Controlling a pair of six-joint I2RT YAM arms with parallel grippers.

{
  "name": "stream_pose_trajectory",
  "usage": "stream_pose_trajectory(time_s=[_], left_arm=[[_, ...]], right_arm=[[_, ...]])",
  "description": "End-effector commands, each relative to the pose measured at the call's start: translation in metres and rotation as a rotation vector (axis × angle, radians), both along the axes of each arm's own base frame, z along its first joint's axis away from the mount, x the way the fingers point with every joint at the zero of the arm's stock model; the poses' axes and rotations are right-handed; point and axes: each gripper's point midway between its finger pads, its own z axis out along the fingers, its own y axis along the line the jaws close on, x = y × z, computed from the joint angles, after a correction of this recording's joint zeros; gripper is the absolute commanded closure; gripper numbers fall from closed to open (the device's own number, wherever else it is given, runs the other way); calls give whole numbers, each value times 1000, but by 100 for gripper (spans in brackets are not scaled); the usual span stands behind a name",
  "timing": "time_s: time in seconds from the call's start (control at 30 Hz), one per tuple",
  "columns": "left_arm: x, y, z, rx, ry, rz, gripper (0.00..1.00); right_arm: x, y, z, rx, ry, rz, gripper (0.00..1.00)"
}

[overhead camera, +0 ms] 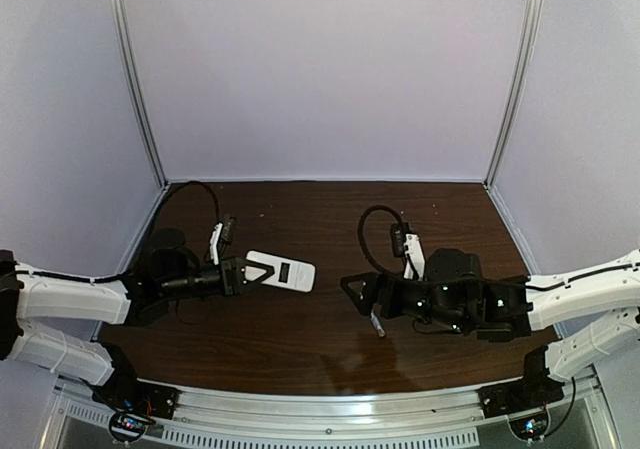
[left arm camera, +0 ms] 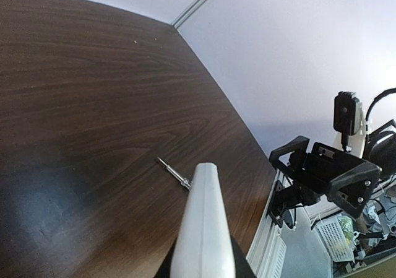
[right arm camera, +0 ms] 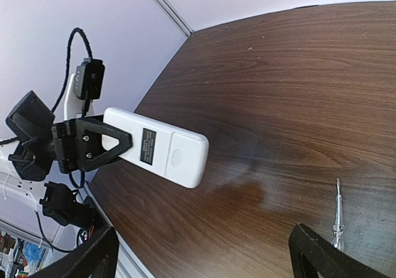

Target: Unload the batteries from the remote control

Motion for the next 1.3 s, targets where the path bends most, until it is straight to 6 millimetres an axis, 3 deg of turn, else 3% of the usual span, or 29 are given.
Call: stream_pose_trajectory(time_s=[0.0, 0.27, 0.47, 0.67, 0.9, 1.27], left_arm=[[-4, -16, 28, -147, -52, -100, 100], [-3, -25, 24, -192, -25, -158, 100], [-10, -24, 24, -215, 40, -195, 100], [-15, -12, 30, -298, 116, -198, 100], [-19, 6, 29, -397, 186, -193, 100], [-13, 26, 12, -421, 292, -111, 100]], right_arm=[[-7, 4, 1, 39, 19, 50, 3], [2, 7, -15, 37, 77, 31, 3], [9, 28, -20, 51, 95, 94, 5], [-1, 57, -5, 116, 90, 232, 9], [1, 74, 5, 130, 92, 260, 11], [22, 93, -9, 59, 171, 175, 15]])
